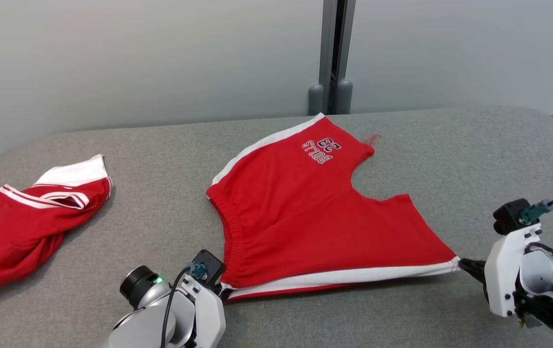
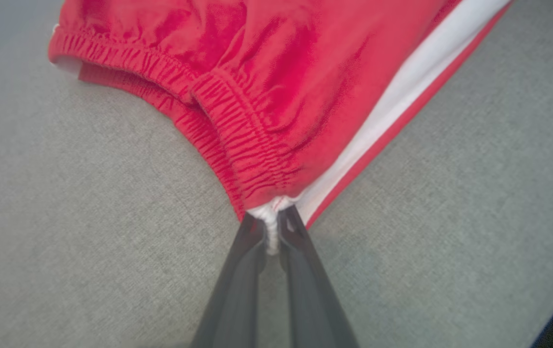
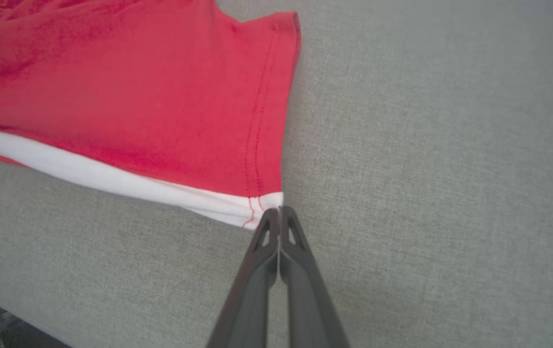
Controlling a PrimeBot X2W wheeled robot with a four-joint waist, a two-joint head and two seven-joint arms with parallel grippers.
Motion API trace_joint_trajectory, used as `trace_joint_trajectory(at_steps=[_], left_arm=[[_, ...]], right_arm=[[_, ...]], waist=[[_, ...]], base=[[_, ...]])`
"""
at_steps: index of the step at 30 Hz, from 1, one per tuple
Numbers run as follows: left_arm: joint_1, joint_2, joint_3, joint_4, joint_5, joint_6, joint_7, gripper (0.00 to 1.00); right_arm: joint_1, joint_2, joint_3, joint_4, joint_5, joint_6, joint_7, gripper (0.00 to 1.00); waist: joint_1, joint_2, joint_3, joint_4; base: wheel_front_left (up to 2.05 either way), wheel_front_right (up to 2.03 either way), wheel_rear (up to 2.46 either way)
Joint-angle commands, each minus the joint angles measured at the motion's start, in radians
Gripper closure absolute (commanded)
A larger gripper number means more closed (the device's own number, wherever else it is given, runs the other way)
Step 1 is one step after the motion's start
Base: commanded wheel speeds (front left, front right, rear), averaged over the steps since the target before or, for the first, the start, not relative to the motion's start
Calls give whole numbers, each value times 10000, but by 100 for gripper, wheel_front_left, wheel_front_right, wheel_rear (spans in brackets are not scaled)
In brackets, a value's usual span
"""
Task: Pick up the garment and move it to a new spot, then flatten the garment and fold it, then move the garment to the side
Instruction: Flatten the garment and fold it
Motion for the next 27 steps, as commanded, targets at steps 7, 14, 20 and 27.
trace_joint_trajectory(at_steps=[7, 14, 20, 27], left_arm=[[729, 1160, -318, -1794, -717, 10, 643, 100], [1541, 2018, -369, -3494, -1448, 9, 1292, 100], [2075, 2737, -387, -4762, -1657, 11, 1788, 100], [2357, 3178, -333, -5849, -1962, 26, 2393, 100]], right_arm=[[721, -1147, 316, -1042, 1098, -12, 1304, 100], [1276, -2060, 385, -1974, 2016, -17, 2367, 100], [1738, -2834, 404, -2961, 2574, -19, 2936, 100], [2032, -3317, 136, -3738, 2993, -19, 2697, 100]], waist=[[0, -1, -455, 163], [0, -1, -602, 240], [0, -1, -661, 309], [0, -1, -567, 369]], base=[[0, 0, 0], [0, 0, 0], [0, 0, 0], [0, 0, 0]])
